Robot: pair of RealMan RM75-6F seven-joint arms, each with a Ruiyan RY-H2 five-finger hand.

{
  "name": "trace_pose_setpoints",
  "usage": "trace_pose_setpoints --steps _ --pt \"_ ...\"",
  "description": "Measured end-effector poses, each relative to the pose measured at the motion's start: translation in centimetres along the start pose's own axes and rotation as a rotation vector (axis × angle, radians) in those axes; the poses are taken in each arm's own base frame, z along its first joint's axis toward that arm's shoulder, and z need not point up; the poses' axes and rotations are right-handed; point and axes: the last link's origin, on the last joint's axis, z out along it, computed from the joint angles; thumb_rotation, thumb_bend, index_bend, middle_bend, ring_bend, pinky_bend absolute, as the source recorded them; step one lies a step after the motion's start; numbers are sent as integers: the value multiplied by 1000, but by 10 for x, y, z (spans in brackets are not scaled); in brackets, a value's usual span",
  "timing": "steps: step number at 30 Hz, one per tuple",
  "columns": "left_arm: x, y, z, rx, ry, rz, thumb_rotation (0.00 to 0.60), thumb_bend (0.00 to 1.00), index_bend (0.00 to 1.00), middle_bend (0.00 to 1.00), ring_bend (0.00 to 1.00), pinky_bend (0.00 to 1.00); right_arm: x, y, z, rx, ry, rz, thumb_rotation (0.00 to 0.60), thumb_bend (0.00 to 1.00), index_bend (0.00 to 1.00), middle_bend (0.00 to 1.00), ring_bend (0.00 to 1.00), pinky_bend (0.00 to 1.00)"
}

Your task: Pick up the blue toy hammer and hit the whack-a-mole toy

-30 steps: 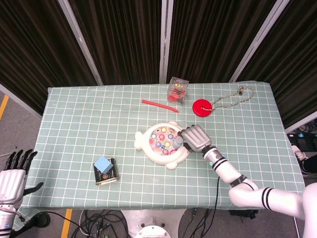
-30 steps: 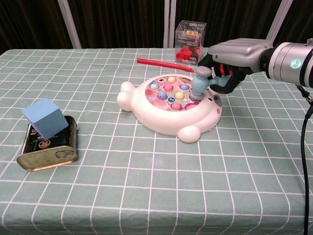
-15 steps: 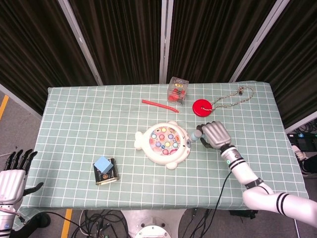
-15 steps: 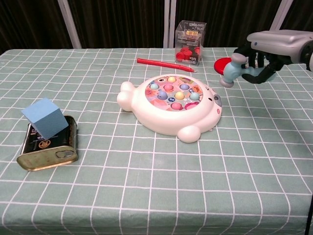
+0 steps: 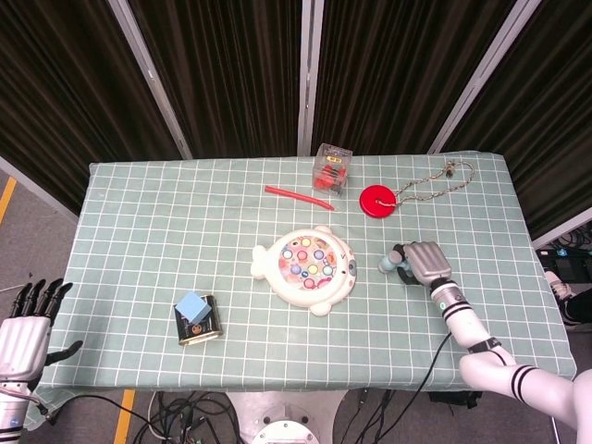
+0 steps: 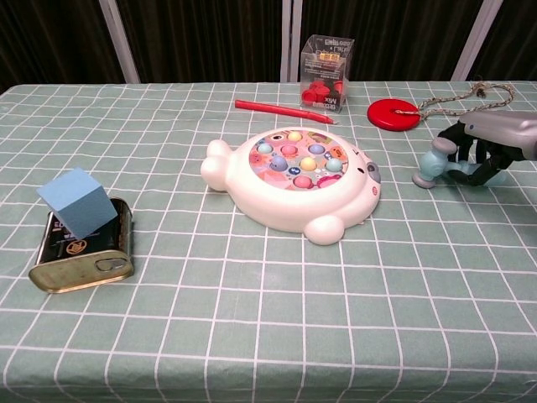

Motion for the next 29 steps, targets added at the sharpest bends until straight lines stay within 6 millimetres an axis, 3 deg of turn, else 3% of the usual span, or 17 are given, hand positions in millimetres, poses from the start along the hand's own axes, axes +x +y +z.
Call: trace_pose_setpoints --steps 3,10,17,22,29 --pt "1 0 1 -1 2 2 600 58 114 78 0 0 -4 1 -6 10 18 7 600 515 5 241 131 233" --pt "2 0 2 -1 7 -1 600 58 114 78 0 0 5 16 -35 7 114 52 600 515 0 190 101 216" --pt "1 1 5 -3 12 -2 600 58 114 78 0 0 21 47 -89 -45 250 138 600 506 0 221 101 215" --pt "0 3 7 -2 31 -7 600 58 114 78 0 0 25 60 -133 -84 345 164 600 269 0 235 101 215" --pt "-1 4 10 4 57 -6 600 58 114 78 0 0 23 61 -191 -114 454 193 600 231 29 242 102 215"
